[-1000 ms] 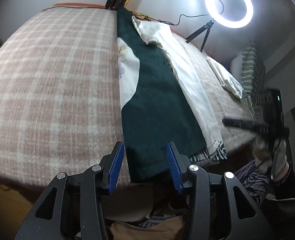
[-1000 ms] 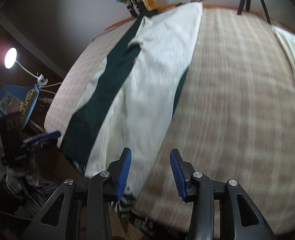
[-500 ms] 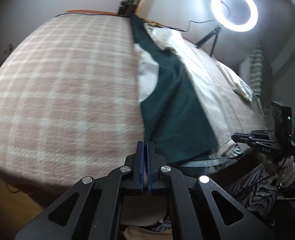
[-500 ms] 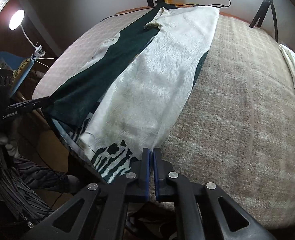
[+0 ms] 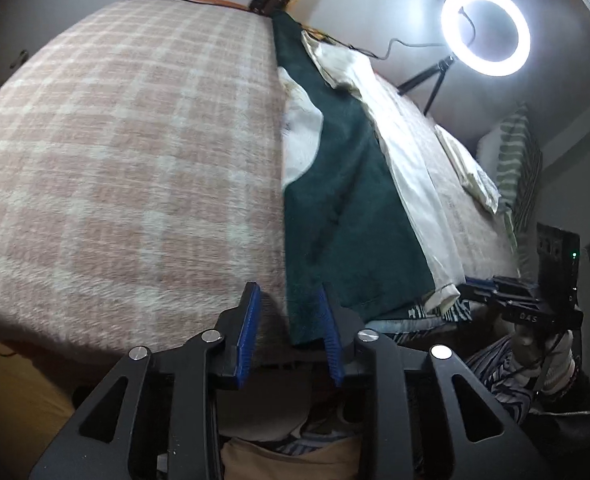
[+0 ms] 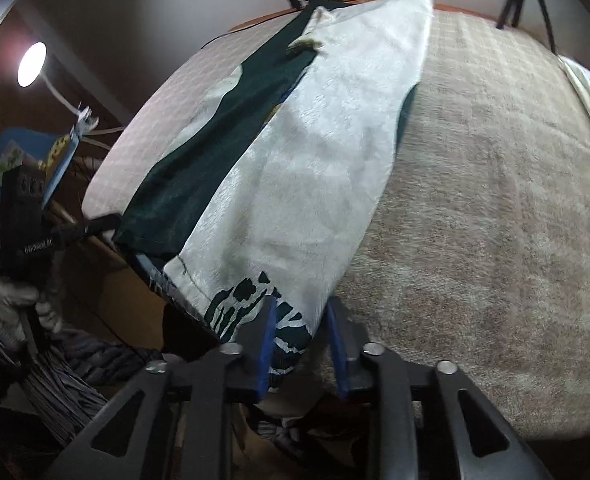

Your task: Fold small clothes

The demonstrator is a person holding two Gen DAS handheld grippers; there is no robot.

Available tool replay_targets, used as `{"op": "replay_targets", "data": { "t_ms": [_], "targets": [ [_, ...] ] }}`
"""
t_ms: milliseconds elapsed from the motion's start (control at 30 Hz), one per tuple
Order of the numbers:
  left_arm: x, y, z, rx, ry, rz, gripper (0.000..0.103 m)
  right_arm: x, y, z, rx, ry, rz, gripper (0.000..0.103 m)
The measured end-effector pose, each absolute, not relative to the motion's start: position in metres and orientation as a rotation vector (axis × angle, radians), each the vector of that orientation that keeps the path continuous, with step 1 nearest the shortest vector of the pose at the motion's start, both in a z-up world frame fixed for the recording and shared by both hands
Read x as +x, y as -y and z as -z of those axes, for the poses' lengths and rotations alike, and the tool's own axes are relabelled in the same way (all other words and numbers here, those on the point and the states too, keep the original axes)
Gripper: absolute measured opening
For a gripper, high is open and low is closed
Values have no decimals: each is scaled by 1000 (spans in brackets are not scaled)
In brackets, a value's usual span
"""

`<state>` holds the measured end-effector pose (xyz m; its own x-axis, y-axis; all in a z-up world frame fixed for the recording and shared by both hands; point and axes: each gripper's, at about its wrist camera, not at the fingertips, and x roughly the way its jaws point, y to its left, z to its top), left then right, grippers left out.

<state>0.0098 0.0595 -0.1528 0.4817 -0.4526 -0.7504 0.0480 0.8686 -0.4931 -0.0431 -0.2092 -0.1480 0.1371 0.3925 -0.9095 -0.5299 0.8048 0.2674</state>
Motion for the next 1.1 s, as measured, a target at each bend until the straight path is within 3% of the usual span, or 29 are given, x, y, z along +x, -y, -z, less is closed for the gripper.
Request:
{"op": "replay_targets", "data": {
  "t_ms": [33, 200, 267, 333, 367, 633, 700, 733, 833, 1100],
  "targets": [
    [11, -56, 153, -433, -1030, 334, 0, -44, 206, 148, -156, -1261, -667, 2],
    [-1, -48, 130, -358, -944, 358, 1, -40, 209, 136, -167, -1285, -682, 0],
    [-4, -47, 130, -332, -942, 356, 1, -42, 207, 134, -245, -1287, -706, 6],
    [-6, -49, 135, -343, -957, 354, 1, -39, 206, 131, -314, -1301, -685, 27],
    [-6, -49, 138, -348, -963, 354, 1, -35, 206, 125, -323, -1286, -673, 30],
    [-3, -64, 143, -437, -967, 355, 0, 42, 142, 74, -257, -1185, -784, 34],
    [-3, -61, 144, -458, -984, 356, 7, 68, 106, 74, -259, -1200, -819, 34],
    [-2, -60, 145, -462, -1000, 357, 14, 84, 86, 77, -245, -1228, -845, 34],
    [-3, -57, 146, -474, -1016, 354, 23, 118, 31, 90, -301, -1241, -827, 36],
    [-5, -51, 154, -502, -1040, 381, 20, 173, -56, 153, -461, -1364, -674, 35]
  ]
}}
